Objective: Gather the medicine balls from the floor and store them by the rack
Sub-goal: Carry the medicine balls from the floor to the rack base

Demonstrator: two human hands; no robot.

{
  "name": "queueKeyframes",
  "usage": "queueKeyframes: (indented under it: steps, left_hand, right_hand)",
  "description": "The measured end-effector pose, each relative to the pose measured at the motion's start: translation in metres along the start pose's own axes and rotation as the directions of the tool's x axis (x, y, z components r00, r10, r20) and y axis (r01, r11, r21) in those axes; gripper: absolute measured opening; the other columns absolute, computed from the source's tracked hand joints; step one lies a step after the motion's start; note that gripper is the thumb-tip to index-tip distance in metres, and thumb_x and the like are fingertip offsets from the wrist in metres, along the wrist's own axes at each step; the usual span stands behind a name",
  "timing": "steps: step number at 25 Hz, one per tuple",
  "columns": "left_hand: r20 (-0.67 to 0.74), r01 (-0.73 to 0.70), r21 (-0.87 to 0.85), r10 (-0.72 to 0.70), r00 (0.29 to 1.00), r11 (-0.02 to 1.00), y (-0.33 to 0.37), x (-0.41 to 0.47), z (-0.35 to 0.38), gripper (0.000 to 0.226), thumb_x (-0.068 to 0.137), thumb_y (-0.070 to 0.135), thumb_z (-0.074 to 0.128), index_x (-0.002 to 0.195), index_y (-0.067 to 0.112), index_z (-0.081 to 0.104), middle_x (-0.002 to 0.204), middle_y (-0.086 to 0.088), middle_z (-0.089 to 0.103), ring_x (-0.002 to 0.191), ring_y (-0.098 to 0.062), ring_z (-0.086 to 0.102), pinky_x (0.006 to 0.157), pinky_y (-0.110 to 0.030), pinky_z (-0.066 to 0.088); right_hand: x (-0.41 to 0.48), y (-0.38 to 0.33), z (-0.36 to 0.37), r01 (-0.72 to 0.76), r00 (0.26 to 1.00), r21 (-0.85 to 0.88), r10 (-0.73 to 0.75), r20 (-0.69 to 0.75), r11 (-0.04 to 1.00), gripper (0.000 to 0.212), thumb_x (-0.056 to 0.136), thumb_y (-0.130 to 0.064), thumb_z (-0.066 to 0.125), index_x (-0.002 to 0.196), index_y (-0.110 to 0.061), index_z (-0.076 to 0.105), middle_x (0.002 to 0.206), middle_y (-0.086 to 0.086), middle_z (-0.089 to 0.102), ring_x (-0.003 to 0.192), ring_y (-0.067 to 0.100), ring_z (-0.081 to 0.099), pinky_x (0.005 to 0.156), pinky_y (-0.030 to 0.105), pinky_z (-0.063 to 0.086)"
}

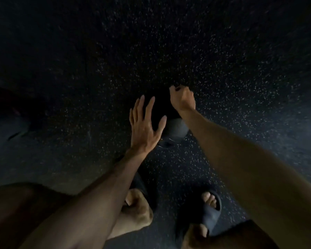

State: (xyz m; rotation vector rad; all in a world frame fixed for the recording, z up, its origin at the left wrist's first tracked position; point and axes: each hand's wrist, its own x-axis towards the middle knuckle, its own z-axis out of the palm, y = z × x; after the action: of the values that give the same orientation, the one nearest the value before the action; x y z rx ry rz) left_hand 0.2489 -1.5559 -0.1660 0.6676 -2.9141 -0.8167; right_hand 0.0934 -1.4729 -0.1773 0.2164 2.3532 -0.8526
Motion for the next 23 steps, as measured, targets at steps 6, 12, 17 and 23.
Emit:
queueKeyframes:
  steps: [6,12,17,23]
  left_hand:
    - [-0.006,0.107,0.023,-0.107,0.994,0.994,-0.016,0.099,-0.002,0.058,0.096,0.065,0.030,0.140,0.035,0.053,0.141,0.000,0.056,0.127,-0.021,0.052,0.104,-0.041,0.042]
    - [0.213,0.506,0.041,-0.502,0.838,0.861,-0.028,0.230,-0.030,0.054,0.098,0.054,0.042,0.125,0.013,0.066,0.126,-0.013,0.065,0.113,-0.035,0.061,0.088,-0.038,0.045]
    - [0.418,0.568,-0.009,-0.513,0.750,0.823,-0.029,0.251,-0.024,0.049,0.103,0.040,0.036,0.133,0.010,0.060,0.137,-0.016,0.059,0.123,-0.036,0.057,0.098,-0.042,0.046]
    - [0.096,0.315,-0.276,-0.300,0.949,0.908,-0.034,0.239,-0.018,0.043,0.105,0.036,0.033,0.143,0.017,0.042,0.144,-0.018,0.050,0.127,-0.037,0.052,0.105,-0.049,0.042]
  right_hand:
    - [0.068,-0.041,0.000,0.031,0.998,0.119,-0.025,-0.055,0.992,0.035,0.094,-0.031,0.045,0.104,-0.006,0.067,0.109,0.013,0.068,0.097,0.034,0.065,0.079,0.038,0.052]
    - [0.011,-0.048,0.021,0.413,0.877,-0.101,-0.425,-0.224,0.905,0.044,0.103,-0.048,0.034,0.135,-0.022,0.051,0.135,0.006,0.053,0.127,0.024,0.047,0.107,0.040,0.039]
    - [-0.038,-0.042,0.042,0.326,0.872,-0.338,-0.419,-0.252,0.883,0.059,0.105,-0.054,0.021,0.158,-0.030,0.018,0.167,0.005,0.013,0.154,0.023,0.005,0.124,0.050,0.010]
    - [0.086,-0.130,0.000,0.122,0.959,-0.216,-0.171,-0.224,0.969,0.050,0.101,-0.051,0.029,0.134,-0.025,0.055,0.136,0.008,0.056,0.127,0.031,0.048,0.106,0.055,0.037]
